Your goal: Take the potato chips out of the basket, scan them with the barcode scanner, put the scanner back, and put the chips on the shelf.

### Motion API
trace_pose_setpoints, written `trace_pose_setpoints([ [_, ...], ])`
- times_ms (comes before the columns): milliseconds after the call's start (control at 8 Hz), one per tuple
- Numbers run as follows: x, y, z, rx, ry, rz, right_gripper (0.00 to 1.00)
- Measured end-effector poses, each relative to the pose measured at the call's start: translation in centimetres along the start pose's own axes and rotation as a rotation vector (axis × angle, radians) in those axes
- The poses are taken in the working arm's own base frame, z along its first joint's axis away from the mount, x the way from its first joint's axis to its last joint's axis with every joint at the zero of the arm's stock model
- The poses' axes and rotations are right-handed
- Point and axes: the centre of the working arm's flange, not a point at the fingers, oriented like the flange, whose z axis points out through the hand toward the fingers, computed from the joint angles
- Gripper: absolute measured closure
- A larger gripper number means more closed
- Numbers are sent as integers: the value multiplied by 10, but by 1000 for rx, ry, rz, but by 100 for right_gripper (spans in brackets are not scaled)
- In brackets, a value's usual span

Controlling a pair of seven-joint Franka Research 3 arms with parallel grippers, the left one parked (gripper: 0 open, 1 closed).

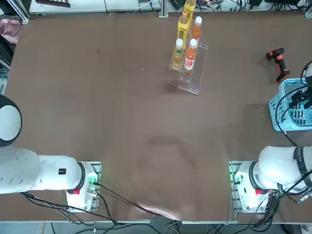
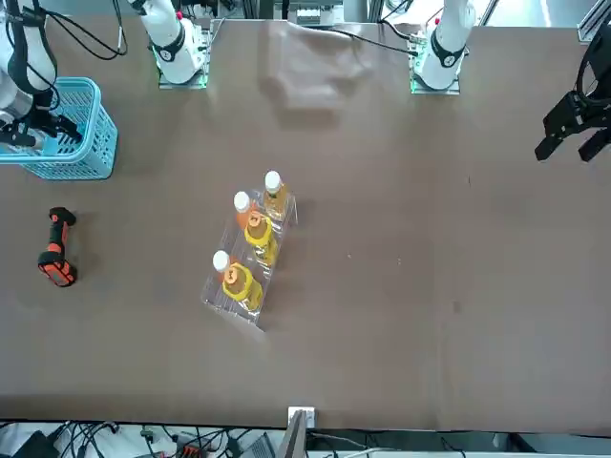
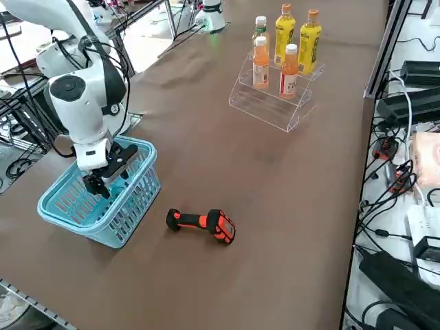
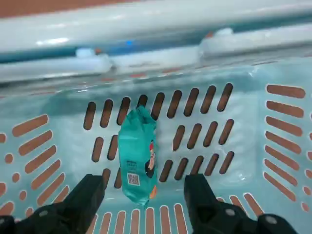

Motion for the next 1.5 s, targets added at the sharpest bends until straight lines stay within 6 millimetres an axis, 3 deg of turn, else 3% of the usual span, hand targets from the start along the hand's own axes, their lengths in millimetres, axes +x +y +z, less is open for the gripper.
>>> trace_pose_setpoints([
  [500,-4,-5,8,7,-7,-3,0],
  [1500,-3,-5,44,-9,-20,-7,0],
])
